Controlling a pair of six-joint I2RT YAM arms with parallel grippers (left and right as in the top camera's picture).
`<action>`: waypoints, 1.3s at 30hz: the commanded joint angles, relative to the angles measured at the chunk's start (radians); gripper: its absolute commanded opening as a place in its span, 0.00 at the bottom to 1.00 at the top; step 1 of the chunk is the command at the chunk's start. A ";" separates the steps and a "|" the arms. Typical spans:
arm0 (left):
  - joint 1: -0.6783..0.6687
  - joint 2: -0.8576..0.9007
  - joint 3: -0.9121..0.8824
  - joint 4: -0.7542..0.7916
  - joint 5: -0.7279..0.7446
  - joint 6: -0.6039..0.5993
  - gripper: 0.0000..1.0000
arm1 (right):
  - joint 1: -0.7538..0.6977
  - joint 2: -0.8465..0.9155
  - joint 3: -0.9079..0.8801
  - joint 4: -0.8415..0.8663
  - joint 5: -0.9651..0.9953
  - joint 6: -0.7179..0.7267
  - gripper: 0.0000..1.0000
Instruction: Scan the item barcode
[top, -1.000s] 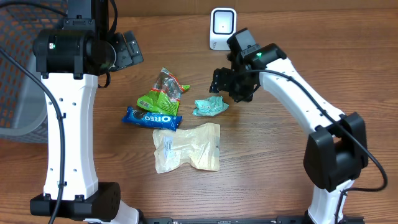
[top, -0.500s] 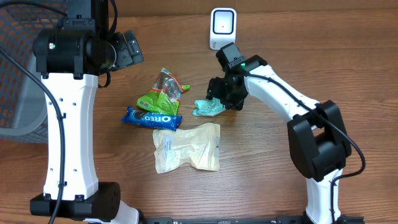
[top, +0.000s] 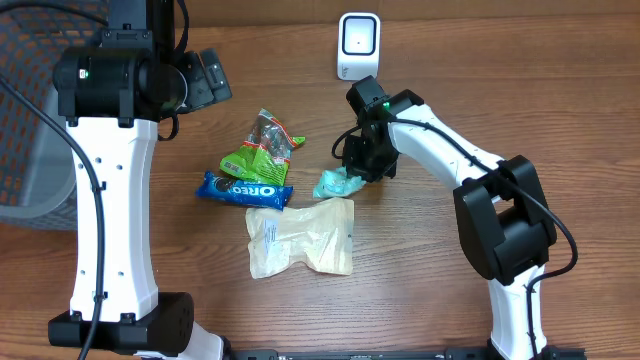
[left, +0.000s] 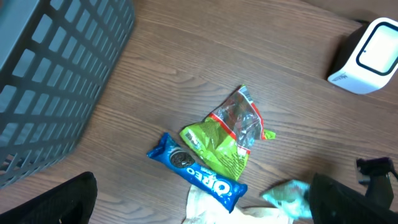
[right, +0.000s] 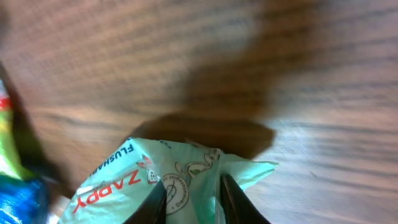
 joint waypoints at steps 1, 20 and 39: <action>0.001 0.007 0.003 0.007 0.017 -0.014 1.00 | -0.012 0.009 0.101 -0.093 0.065 -0.191 0.15; 0.001 0.007 0.003 0.018 0.043 -0.018 1.00 | 0.068 0.089 0.285 -0.235 0.449 -0.605 0.27; 0.001 0.007 0.003 0.043 0.043 -0.017 1.00 | -0.129 0.023 0.544 -0.396 0.009 0.001 0.98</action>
